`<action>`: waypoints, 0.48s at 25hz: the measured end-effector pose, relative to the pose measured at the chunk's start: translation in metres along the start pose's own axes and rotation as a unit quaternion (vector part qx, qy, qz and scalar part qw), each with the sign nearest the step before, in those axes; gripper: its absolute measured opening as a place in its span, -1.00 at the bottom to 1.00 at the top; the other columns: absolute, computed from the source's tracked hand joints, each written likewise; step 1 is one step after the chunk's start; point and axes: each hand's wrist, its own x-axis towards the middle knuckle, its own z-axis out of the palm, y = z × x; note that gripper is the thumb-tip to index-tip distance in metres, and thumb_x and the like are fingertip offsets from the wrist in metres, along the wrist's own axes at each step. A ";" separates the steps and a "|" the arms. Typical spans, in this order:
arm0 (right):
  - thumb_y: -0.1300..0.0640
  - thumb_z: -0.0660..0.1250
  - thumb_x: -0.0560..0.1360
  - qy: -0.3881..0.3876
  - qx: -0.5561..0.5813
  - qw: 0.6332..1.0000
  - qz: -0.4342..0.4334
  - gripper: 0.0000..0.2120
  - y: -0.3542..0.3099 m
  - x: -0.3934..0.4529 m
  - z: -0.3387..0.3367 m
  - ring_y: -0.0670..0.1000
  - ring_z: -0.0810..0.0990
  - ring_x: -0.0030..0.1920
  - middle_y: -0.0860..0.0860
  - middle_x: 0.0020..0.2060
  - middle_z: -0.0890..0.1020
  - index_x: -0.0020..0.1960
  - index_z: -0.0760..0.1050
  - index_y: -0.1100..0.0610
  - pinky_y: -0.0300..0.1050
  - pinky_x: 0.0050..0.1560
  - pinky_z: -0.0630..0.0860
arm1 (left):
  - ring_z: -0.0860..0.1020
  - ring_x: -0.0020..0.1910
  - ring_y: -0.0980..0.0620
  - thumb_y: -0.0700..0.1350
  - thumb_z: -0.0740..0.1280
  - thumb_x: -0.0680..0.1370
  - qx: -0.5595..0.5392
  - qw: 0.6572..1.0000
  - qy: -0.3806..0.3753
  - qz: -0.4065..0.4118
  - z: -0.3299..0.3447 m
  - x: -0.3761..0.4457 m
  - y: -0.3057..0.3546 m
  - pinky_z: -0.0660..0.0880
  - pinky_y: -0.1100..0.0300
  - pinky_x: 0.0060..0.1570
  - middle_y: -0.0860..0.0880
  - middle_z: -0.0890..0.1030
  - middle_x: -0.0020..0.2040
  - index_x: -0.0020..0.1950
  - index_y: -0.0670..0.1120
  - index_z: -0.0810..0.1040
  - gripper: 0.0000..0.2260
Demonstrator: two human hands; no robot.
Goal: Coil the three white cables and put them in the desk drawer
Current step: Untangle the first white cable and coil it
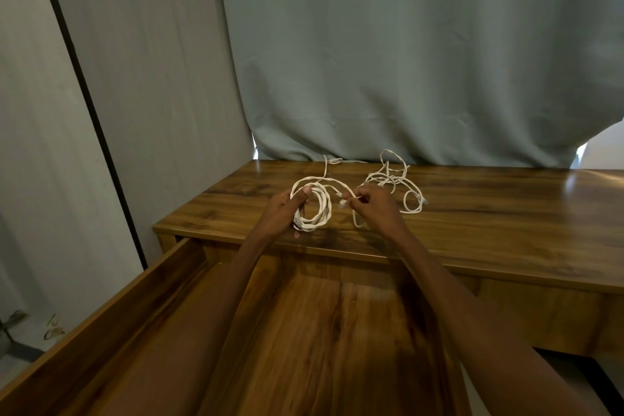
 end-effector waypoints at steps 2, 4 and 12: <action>0.24 0.39 0.55 -0.019 0.099 0.993 0.059 -0.81 -0.009 -0.006 0.007 -0.03 0.63 -0.16 0.07 -0.11 0.72 0.10 0.70 0.07 -0.10 -0.10 0.56 | 0.49 -0.54 -0.08 0.07 0.28 0.64 0.016 1.000 0.003 0.014 0.005 -0.001 0.001 0.45 0.14 -0.56 -0.05 0.49 -0.46 -0.17 -0.14 0.54 -0.67; 0.34 0.35 0.55 -0.027 0.254 0.959 0.120 -0.79 -0.018 -0.012 0.013 0.02 0.66 -0.14 0.07 -0.13 0.73 0.10 0.66 0.15 -0.20 -0.12 0.62 | 0.50 -0.56 -0.05 0.06 0.27 0.64 0.029 0.999 0.003 0.027 0.009 -0.003 0.003 0.45 0.15 -0.57 -0.05 0.49 -0.47 -0.20 -0.12 0.54 -0.68; 0.25 0.45 0.52 -0.065 0.329 0.923 0.188 -0.84 -0.023 -0.018 0.014 -0.04 0.67 -0.28 0.16 -0.06 0.74 0.10 0.67 0.21 -0.21 -0.28 0.61 | 0.56 -0.47 -0.09 0.10 0.25 0.65 0.057 0.996 -0.017 0.061 0.011 -0.011 0.005 0.51 0.13 -0.51 -0.07 0.56 -0.41 -0.09 -0.05 0.63 -0.71</action>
